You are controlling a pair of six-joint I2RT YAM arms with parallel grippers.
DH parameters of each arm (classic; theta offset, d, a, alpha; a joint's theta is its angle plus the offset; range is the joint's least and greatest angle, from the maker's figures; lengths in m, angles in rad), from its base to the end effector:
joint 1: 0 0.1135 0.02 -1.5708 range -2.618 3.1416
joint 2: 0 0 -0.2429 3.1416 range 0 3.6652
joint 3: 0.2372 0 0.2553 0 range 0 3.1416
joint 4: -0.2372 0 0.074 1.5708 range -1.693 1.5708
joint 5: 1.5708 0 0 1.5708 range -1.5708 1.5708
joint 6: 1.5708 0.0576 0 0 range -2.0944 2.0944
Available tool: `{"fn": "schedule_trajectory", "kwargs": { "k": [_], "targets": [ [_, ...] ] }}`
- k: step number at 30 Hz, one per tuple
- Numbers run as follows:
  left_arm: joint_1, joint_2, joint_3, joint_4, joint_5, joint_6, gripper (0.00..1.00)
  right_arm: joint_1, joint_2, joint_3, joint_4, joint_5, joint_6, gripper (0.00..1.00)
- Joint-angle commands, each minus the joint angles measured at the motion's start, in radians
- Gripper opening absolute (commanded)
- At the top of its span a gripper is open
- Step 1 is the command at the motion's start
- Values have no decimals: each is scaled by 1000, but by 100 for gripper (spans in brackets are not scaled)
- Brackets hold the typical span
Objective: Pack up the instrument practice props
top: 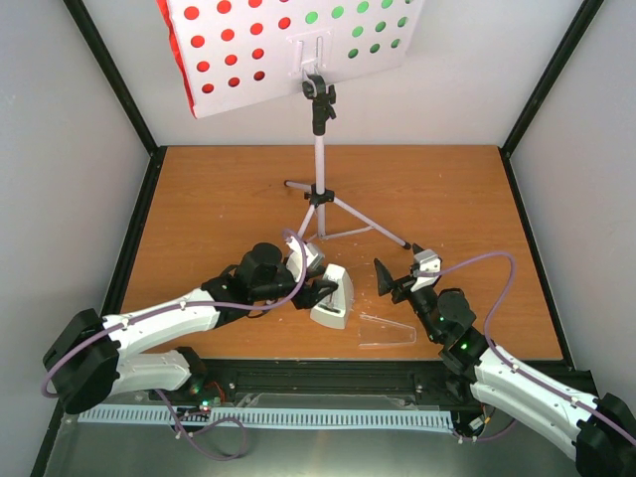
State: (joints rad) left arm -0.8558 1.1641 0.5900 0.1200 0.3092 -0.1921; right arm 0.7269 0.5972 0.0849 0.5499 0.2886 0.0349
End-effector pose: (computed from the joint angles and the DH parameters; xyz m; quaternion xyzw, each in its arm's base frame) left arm 0.1708 -0.2234 0.1957 0.3502 0.7657 -0.3750 0.3879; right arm 0.1558 0.1167 0.1856 -0.1354 0.6809 0.1724 0.6988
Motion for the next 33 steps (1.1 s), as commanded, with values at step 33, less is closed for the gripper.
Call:
{"fn": "schedule_trajectory", "kwargs": {
  "k": [33],
  "targets": [
    [-17,-76,-40,70,46,-29,79,-11,-12,-14,21,23,18,100]
  ]
}}
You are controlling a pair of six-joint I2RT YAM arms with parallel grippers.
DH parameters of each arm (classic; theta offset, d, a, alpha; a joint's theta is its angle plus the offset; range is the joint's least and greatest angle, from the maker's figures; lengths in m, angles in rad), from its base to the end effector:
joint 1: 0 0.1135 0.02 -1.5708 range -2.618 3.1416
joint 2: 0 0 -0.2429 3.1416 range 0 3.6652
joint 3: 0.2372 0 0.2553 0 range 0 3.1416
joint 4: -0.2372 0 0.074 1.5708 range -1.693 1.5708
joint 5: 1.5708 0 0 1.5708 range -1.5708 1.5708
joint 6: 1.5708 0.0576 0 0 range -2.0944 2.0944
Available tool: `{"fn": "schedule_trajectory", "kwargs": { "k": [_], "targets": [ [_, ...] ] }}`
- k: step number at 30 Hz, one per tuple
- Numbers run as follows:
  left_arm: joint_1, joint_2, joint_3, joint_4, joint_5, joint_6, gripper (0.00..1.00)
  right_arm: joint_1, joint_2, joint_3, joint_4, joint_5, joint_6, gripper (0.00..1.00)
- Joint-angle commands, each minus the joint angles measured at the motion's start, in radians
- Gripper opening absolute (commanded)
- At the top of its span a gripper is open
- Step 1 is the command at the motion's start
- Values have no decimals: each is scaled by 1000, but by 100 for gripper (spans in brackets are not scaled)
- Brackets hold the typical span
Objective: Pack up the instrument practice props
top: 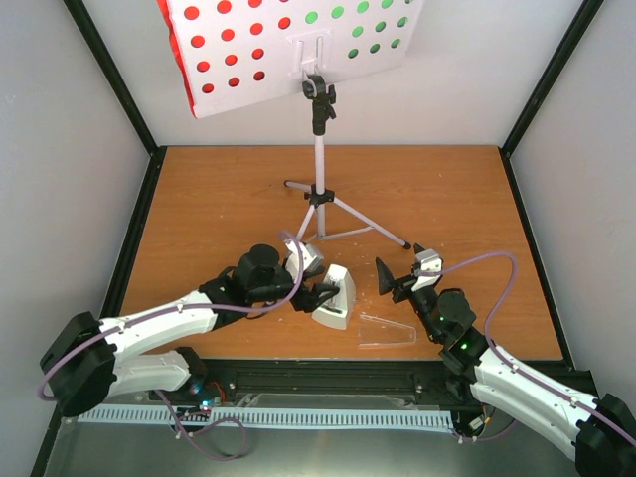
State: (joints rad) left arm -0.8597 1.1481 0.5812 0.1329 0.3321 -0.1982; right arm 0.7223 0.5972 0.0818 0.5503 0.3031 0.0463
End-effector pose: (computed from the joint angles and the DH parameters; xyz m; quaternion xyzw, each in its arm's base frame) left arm 0.1675 -0.2232 0.1984 0.3541 0.7572 -0.3882 0.3880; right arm 0.1566 0.1150 0.1845 -0.1252 0.6839 0.1694 0.6985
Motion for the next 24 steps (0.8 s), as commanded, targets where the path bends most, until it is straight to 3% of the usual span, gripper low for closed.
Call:
{"fn": "schedule_trajectory", "kwargs": {
  "k": [1,3,6,10,16,19,24],
  "targets": [
    [-14,-81,-50,66,20,-37,88,-6,-14,-10,20,5,7,100],
    [-12,-129,-94,82,3,-77,99,-7,-18,-2,14,-12,21,100],
    [-6,-198,-155,79,-26,-136,99,-7,-24,41,-80,-39,95,100],
    [5,-248,-206,66,-36,-219,99,-7,-38,135,-340,-49,272,100],
    [8,-213,-240,44,-5,-228,100,-7,-88,185,-618,-136,530,100],
    [8,-159,-240,48,24,-208,99,-7,-83,170,-664,-217,641,99],
    [8,-56,-205,56,41,-179,98,-7,35,145,-603,-342,734,91]
  ]
}}
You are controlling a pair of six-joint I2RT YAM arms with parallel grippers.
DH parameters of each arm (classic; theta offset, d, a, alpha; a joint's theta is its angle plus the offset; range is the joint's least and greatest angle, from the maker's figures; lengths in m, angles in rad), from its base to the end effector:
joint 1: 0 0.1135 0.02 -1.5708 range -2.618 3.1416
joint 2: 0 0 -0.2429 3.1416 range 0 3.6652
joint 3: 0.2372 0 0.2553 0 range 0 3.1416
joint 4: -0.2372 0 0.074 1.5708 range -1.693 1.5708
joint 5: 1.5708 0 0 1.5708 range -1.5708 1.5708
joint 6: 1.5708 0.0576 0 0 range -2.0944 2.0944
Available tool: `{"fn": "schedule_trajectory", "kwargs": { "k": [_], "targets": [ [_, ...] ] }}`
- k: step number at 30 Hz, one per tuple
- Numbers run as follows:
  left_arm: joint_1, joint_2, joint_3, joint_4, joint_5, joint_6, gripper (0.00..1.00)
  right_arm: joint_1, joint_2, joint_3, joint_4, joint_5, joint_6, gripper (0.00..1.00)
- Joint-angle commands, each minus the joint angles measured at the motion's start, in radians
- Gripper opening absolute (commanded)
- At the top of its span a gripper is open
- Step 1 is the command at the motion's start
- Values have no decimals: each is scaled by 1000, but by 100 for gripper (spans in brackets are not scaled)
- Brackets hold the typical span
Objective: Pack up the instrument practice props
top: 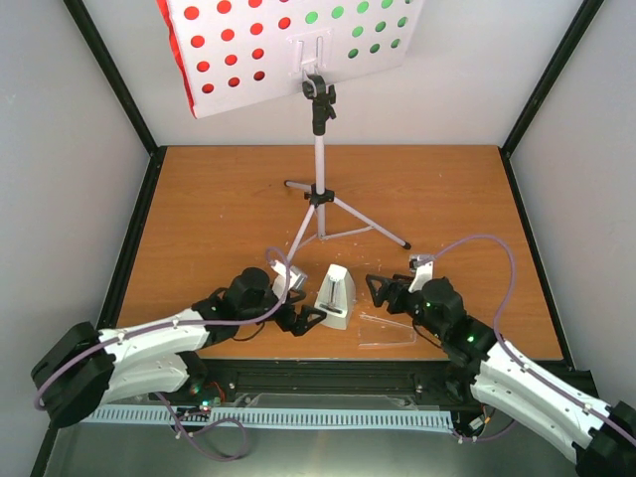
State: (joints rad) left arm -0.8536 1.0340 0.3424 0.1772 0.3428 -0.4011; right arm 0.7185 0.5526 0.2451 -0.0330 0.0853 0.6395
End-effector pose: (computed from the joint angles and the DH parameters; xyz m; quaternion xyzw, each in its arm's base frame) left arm 0.1411 -0.1912 0.1471 0.2747 0.8101 -0.4108 0.3156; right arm 0.1476 0.1225 0.1792 -0.0076 0.8163 0.3350 0.4705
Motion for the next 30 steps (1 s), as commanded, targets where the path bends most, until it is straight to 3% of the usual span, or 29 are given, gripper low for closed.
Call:
{"fn": "schedule_trajectory", "kwargs": {
  "k": [1,5,10,23,30],
  "targets": [
    [2,73,41,10,28,28,98,-4,119,-13,-6,-141,140,89],
    [2,118,63,-6,2,38,95,-4,275,31,32,-177,124,79],
    [2,141,62,5,8,32,95,-3,403,49,112,-203,110,72],
    [2,230,89,115,206,43,89,-3,538,111,205,-137,54,68],
    [2,203,78,96,155,24,89,-5,518,134,149,-38,24,74]
  ]
}}
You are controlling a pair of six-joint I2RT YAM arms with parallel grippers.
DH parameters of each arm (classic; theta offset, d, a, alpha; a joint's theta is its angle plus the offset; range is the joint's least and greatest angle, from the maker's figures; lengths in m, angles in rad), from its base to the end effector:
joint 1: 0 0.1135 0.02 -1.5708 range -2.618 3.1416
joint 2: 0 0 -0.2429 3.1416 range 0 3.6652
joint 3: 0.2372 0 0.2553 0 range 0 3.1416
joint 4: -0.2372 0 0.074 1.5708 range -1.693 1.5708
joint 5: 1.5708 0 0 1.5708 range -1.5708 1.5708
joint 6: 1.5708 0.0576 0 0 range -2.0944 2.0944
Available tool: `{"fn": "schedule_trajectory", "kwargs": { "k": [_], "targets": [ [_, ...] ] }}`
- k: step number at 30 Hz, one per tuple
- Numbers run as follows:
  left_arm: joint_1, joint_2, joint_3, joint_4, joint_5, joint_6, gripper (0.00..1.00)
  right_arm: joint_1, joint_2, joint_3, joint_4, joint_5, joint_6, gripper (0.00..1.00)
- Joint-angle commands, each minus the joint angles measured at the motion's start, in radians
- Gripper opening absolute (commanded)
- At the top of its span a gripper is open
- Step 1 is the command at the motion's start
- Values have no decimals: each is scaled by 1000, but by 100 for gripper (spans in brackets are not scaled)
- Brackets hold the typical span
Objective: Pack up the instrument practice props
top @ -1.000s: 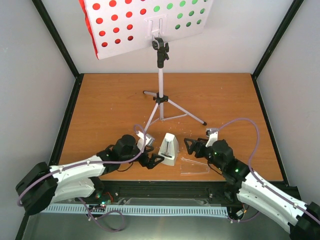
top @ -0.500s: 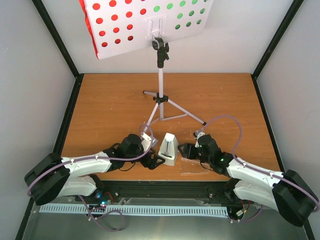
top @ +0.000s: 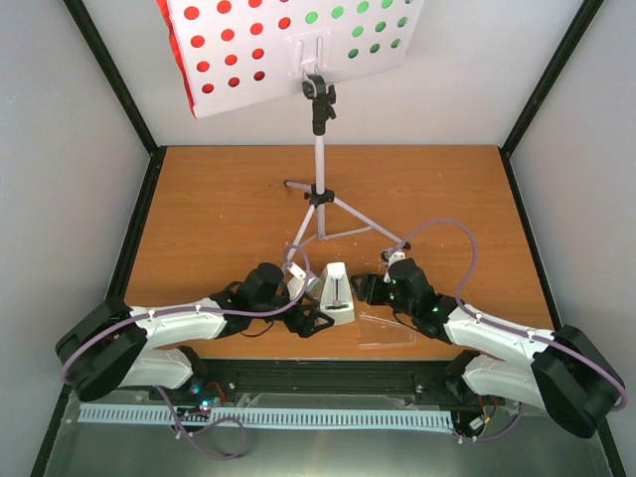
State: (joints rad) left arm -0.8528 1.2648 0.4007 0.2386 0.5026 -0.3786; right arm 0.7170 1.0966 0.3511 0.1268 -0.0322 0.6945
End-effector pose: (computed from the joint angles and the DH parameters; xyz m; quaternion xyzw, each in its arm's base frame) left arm 0.1465 -0.2099 0.1225 0.3126 0.8117 -0.4354 0.2321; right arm 0.1792 0.1586 0.1290 -0.0174 0.8886 0.3081 0.3395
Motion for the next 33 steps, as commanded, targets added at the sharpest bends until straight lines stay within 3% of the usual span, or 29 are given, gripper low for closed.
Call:
{"fn": "schedule_trajectory", "kwargs": {
  "k": [1,6,13,18,22,26,33],
  "targets": [
    [1,-46,14,28,-19,-1,89,-4,-43,31,-37,101,-36,76],
    [0,-205,11,-27,-60,16,84,-39,-188,25,-200,189,-62,85],
    [-24,-287,278,-283,-85,67,79,-170,-392,-25,-370,132,-26,88],
    [-58,-176,448,-317,-5,85,73,-252,-464,-15,-469,134,-11,92],
    [-186,-72,565,-342,-59,159,72,-328,-478,18,-530,149,-37,95],
    [-267,51,629,-351,-76,184,72,-363,-465,44,-551,181,-45,100],
    [-366,284,696,-370,-110,229,67,-364,-469,107,-594,283,-91,100]
  ]
}}
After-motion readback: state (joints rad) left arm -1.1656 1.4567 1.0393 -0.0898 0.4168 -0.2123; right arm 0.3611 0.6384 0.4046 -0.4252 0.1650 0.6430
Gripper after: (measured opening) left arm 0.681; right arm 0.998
